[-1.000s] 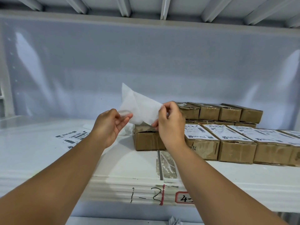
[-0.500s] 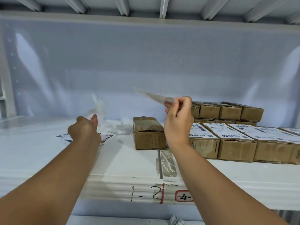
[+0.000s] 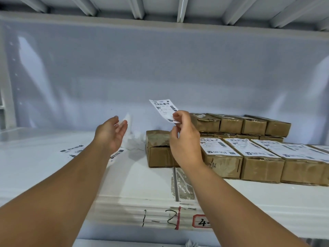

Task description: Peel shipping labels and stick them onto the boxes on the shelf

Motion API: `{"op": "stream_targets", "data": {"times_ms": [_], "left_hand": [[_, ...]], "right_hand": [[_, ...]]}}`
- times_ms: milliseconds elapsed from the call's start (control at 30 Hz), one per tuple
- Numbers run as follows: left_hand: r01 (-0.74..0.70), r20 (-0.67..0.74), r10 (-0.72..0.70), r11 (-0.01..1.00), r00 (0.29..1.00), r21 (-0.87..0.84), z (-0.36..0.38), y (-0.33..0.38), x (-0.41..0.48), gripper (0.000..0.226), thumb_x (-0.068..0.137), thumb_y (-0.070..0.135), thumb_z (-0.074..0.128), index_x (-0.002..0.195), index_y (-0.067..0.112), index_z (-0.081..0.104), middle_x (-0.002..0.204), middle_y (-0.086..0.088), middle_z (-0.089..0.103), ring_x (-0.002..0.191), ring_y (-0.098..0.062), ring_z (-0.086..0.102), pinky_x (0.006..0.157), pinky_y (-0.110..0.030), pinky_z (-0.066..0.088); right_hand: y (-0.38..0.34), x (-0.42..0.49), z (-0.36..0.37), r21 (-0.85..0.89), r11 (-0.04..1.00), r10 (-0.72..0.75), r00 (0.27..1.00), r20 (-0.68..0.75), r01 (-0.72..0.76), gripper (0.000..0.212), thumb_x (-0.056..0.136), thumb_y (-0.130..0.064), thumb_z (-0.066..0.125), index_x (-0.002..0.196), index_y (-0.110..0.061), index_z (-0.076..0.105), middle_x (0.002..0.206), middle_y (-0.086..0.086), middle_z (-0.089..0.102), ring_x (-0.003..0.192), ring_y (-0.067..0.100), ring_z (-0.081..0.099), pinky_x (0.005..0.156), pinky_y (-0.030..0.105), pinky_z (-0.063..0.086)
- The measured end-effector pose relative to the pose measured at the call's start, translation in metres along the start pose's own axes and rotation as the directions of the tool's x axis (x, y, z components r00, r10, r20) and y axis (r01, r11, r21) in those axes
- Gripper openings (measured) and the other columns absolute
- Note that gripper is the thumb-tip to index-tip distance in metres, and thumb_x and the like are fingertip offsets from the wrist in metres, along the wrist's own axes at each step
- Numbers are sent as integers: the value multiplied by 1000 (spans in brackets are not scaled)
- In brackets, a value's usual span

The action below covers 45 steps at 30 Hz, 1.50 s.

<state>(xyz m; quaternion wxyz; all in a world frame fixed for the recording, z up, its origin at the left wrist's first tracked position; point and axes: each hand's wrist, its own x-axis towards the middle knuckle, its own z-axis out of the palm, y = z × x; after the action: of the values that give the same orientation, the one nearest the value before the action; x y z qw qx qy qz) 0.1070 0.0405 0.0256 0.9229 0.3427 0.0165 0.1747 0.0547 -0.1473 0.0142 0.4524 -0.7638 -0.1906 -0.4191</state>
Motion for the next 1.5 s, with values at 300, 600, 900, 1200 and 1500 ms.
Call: {"op": "stream_targets", "data": {"times_ms": [300,600,900,1200,1500], "left_hand": [[-219,145,164,769,976,601,-2,-11,-10,28,92,-2,50,118,4,57,97,-7,57,79,-24,67,82,-30,54],[-554,550,131,378,825,742,16,-20,-50,19,91,41,54,104,27,57,78,2,71,58,-6,60,58,-19,49],[-509,521,159,570,839,645,18,-15,-48,23,95,32,50,95,20,70,90,6,72,78,0,61,70,-18,47],[-300,403,86,809,911,506,18,-10,-44,7,86,4,63,83,8,68,74,2,73,68,-10,69,65,-18,55],[-380,428,78,621,900,686,17,-16,-43,8,83,8,68,79,15,71,74,4,73,77,-13,66,86,-33,52]], "right_hand": [[14,3,3,-59,998,25,999,-47,-28,18,94,-7,50,106,-9,63,97,4,69,89,19,64,80,29,48],[13,5,2,-98,995,23,997,-76,-30,17,90,-14,60,96,-20,74,124,-4,57,110,8,54,90,25,45],[7,3,3,-11,1000,28,999,40,-28,28,86,-24,67,113,-27,67,106,-8,47,88,1,51,83,24,48],[6,7,-1,136,963,232,972,32,-234,15,93,-38,53,102,-27,58,115,-2,53,86,0,56,77,18,48],[13,10,0,-13,953,304,951,56,-304,13,89,-17,59,90,-21,71,106,-2,62,82,3,52,80,19,41]]}}
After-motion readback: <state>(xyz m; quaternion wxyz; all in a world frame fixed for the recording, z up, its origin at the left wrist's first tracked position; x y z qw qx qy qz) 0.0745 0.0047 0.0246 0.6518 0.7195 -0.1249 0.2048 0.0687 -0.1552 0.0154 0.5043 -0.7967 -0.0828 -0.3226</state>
